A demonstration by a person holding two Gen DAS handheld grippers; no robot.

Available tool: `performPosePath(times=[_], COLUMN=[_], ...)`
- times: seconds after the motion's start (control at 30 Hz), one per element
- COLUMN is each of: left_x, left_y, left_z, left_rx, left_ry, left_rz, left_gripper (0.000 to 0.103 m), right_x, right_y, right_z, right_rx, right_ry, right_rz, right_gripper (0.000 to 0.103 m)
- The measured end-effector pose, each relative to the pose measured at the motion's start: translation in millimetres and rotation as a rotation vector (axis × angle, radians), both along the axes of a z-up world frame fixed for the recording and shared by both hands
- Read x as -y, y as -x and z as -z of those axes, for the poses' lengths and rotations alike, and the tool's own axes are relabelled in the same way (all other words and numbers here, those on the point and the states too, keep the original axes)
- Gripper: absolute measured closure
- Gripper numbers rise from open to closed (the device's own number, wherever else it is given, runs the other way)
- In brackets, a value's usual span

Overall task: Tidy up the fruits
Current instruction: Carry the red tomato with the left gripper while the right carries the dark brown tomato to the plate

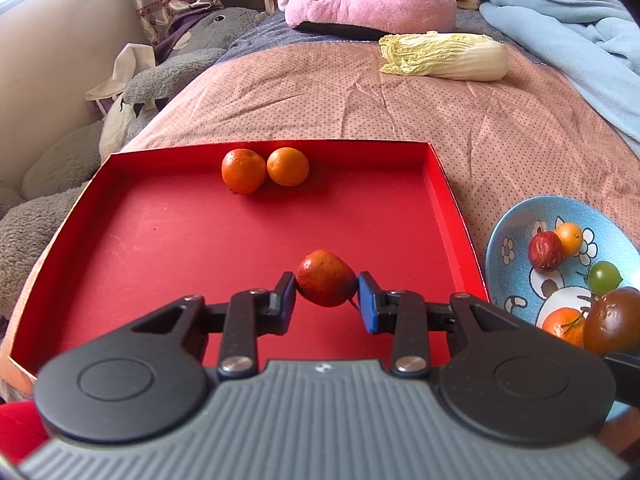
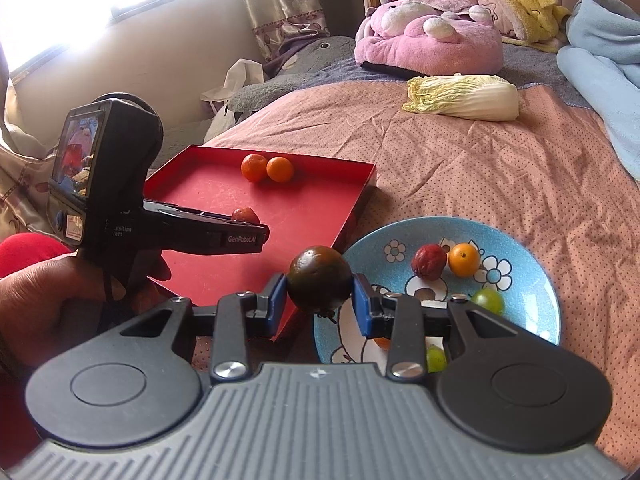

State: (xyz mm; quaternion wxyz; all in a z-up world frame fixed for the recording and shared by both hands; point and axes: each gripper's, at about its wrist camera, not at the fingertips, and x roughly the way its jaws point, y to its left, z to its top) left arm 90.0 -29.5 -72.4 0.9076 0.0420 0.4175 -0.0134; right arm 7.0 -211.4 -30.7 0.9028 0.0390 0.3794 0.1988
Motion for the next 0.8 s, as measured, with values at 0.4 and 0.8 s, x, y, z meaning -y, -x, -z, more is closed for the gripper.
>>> performPosePath(times=[0.4,0.8], left_x=[9,27], left_y=[4,16], left_z=[-4,-6], left_rx=[0.018,0.029], left_ry=[0.017,0.057], left_rz=[0.045,0.126], left_gripper=[0.066,0.066], right_x=[25,72], right_y=[6,12], right_z=[7,34], right_rx=[-0.022,-0.061], right_ry=[0.023,0.067], right_rz=[0.049,0.178], right_gripper=[0.062,0.062])
